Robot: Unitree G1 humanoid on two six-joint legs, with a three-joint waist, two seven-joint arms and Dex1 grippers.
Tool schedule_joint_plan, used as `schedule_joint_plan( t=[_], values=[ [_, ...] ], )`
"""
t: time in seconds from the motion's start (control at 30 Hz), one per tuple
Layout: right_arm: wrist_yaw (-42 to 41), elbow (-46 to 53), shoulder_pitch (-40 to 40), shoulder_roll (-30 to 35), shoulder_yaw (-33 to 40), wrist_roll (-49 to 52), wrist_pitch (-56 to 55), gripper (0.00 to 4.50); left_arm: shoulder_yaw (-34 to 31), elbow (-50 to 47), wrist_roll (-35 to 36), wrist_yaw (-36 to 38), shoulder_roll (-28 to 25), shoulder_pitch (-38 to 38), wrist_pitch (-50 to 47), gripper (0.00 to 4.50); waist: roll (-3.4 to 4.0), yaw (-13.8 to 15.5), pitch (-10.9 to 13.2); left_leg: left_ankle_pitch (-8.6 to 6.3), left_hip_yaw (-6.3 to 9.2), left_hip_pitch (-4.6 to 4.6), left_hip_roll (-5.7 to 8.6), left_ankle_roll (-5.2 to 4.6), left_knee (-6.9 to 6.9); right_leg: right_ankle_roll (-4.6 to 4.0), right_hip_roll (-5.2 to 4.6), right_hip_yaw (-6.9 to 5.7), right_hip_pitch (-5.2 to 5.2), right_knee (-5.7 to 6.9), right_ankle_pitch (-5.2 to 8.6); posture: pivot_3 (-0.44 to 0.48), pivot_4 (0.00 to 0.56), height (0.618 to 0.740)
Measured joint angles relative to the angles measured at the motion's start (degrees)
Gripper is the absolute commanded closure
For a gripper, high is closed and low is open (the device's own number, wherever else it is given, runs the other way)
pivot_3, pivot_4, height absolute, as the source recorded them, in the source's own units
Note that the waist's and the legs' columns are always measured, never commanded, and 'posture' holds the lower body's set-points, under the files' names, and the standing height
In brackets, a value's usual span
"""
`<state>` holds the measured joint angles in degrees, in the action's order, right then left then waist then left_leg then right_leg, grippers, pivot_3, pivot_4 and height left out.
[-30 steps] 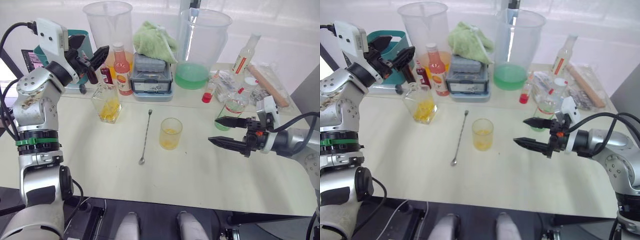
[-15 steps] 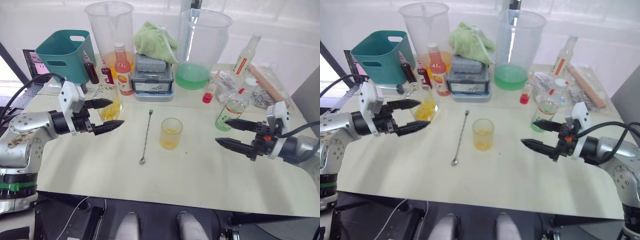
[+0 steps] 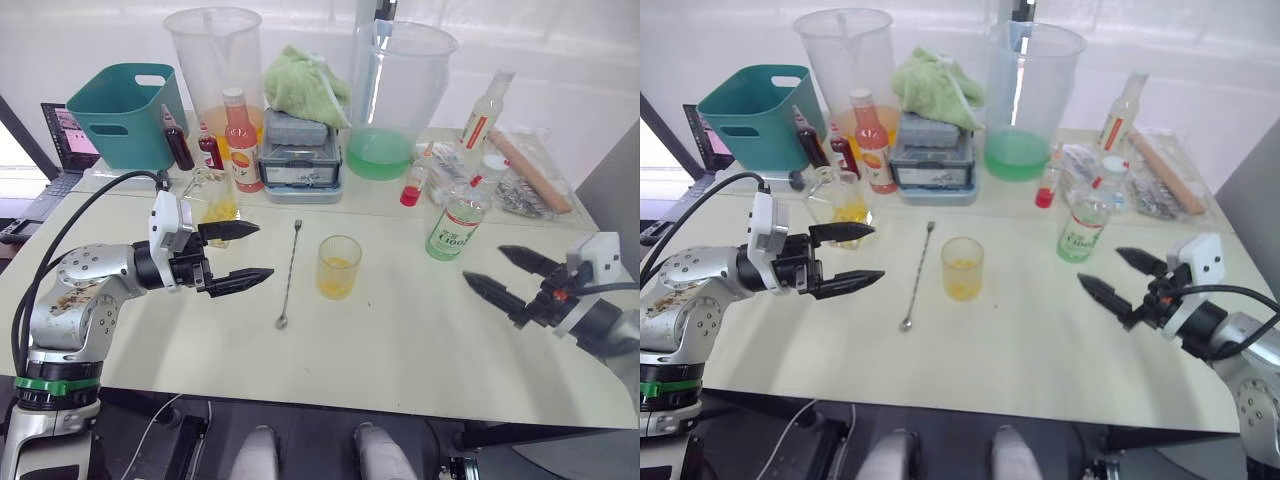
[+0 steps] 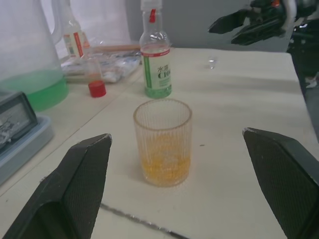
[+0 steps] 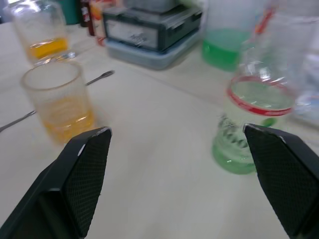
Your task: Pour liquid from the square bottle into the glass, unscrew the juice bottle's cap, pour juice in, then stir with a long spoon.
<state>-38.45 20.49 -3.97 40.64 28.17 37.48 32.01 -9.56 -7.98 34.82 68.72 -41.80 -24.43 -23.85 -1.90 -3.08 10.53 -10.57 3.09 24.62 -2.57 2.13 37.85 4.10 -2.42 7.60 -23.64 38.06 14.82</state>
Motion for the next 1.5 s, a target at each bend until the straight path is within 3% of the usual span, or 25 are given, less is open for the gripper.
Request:
schedule_joint_plan(
  t=[0.2,0.5,1.03,1.37,1.5],
  values=[
    [3.9,-10.6,-10.4,-0.7,-1.5,-3.4,-2.6,0.0,-1.8,-3.2,1.8,-1.3,-0.6,3.0,-0.4,0.04,0.01,-0.4,0.0,-0.02,0.02,-0.38,0.01,-0.02,-0.09,0.06,0.0,0.01,0.44,-0.1,0.11,0.0,0.15,0.723],
    [1.3,-32.4,-27.5,-1.3,-9.8,-10.0,-8.3,0.0,-4.4,-11.1,3.9,-6.1,-1.3,8.1,-2.5,0.04,0.03,-0.8,0.0,-0.02,0.05,-0.35,0.03,-0.03,-0.13,-0.05,-0.01,0.01,0.45,-0.13,0.08,0.0,0.15,0.723],
    [-3.9,-50.3,-40.1,-4.6,-13.8,-14.0,-14.4,0.0,-6.0,-16.2,3.6,-11.6,-2.0,14.3,-2.2,0.04,0.07,-1.0,0.0,-0.03,0.04,-0.38,0.03,-0.04,-0.19,-0.13,0.0,0.01,0.42,-0.14,0.05,0.0,0.15,0.723],
    [-5.6,-53.5,-42.1,-5.6,-14.2,-14.9,-15.9,3.03,-6.0,-16.2,2.3,-13.0,-2.0,14.2,0.0,0.0,0.09,-1.0,0.1,-0.03,0.03,-0.4,0.02,-0.04,-0.29,-0.14,0.0,0.01,0.39,-0.19,0.05,0.0,0.15,0.723],
    [-6.4,-52.0,-41.2,-5.4,-13.9,-14.6,-15.1,3.12,-5.8,-15.7,2.2,-12.6,-2.0,14.0,0.2,0.0,0.1,-1.0,0.1,-0.03,0.03,-0.43,0.02,-0.04,-0.4,-0.16,0.0,0.01,0.39,-0.2,0.07,0.0,0.15,0.723]
  ],
)
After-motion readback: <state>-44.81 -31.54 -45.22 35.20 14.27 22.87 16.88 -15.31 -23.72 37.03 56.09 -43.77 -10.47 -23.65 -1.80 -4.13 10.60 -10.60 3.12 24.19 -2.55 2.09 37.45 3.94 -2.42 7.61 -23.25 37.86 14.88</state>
